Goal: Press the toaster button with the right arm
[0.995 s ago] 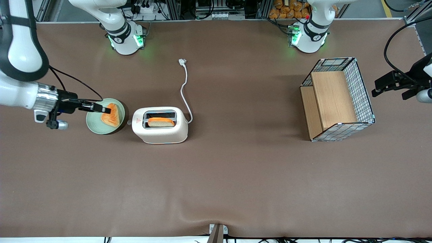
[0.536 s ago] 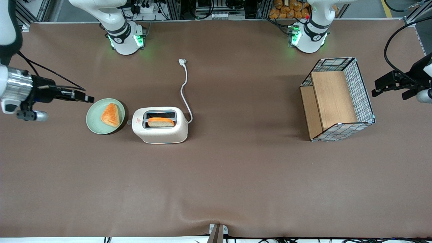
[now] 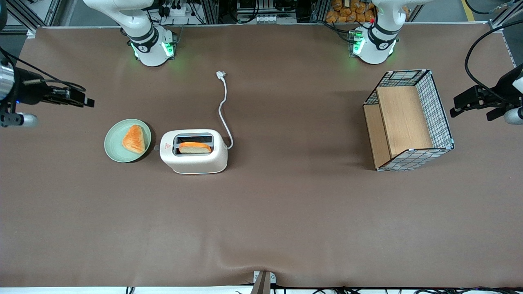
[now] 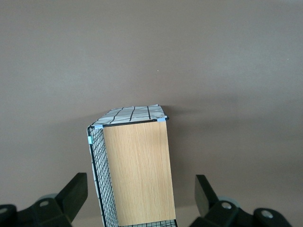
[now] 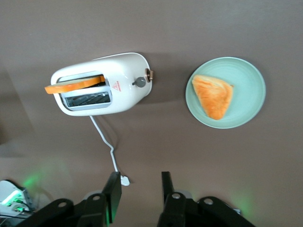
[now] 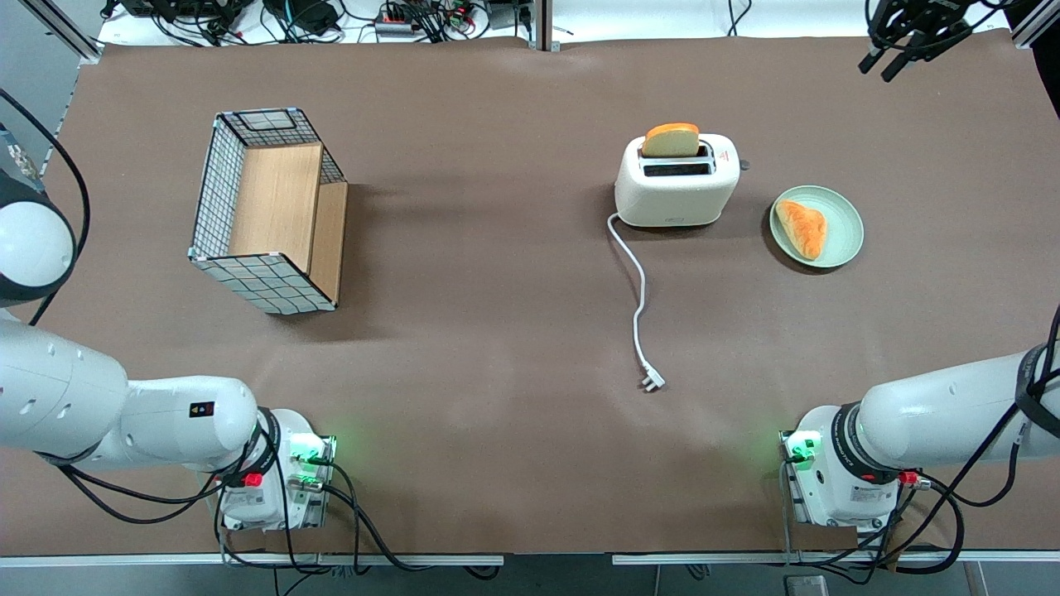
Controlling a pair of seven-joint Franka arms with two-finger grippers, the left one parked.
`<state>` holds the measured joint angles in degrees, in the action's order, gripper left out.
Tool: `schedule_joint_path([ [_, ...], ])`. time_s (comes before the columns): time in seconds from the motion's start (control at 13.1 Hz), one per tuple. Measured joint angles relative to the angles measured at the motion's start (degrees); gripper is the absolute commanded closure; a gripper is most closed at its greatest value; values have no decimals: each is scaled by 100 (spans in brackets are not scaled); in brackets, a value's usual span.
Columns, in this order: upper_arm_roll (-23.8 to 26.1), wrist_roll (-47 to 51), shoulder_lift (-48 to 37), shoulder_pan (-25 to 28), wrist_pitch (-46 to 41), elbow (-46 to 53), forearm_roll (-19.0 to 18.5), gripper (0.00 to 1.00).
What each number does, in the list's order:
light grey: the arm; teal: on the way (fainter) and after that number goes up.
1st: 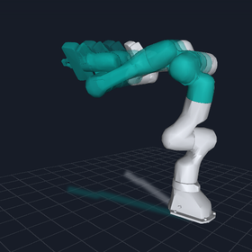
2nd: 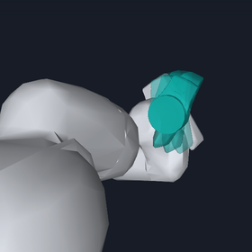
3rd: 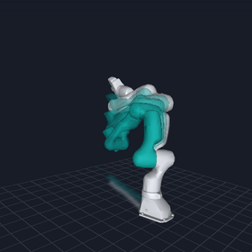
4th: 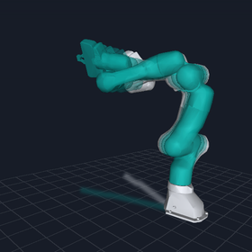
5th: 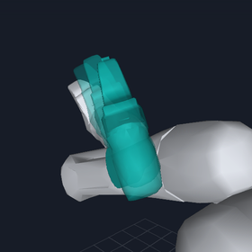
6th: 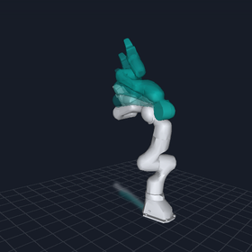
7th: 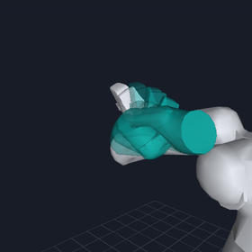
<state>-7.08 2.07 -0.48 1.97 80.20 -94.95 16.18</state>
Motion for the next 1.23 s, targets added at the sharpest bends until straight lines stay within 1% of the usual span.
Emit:
schedule_joint_path([
  [0.23, 58, 2, -248, 0, -192, 1, -373, 51],
  [0.46, 232, 7, -512, -70, -272, 1, -716, 39],
  [0.54, 310, 7, -577, -123, -276, 1, -797, 39],
  [0.61, 349, 7, -631, -151, -279, 1, -857, 36],
  [0.77, 366, -2, -712, -173, -282, 1, -899, 21],
  [0.84, 368, -9, -745, -177, -282, 1, -947, 18],
  [1.0, 371, -35, -804, -179, -282, 1, -1017, 18],
  [1.07, 371, -79, -824, -179, -282, 1, -1039, 16],
  [1.15, 371, -156, -836, -179, -282, 0, -1082, 0],
  [1.23, 371, -199, -843, -179, -282, 1, -1129, 0],
])
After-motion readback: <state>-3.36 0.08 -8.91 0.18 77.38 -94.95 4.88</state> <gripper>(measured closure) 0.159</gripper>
